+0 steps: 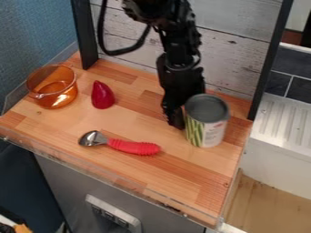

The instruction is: Push the can to the right side of the table

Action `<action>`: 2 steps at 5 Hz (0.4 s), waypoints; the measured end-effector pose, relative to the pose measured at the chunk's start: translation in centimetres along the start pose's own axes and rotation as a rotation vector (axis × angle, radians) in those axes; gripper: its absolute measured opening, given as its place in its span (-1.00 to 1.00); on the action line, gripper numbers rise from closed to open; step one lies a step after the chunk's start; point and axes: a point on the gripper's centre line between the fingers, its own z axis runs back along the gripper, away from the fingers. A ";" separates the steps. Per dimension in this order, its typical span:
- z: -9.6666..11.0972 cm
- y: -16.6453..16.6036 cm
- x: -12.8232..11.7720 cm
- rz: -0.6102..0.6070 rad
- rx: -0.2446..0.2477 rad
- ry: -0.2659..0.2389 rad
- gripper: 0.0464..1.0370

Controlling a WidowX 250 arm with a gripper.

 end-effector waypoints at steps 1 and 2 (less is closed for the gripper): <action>0.7 0.7 -2.1 -0.057 0.001 0.007 0.93; 1.6 1.0 -2.4 -0.067 -0.014 -0.003 0.93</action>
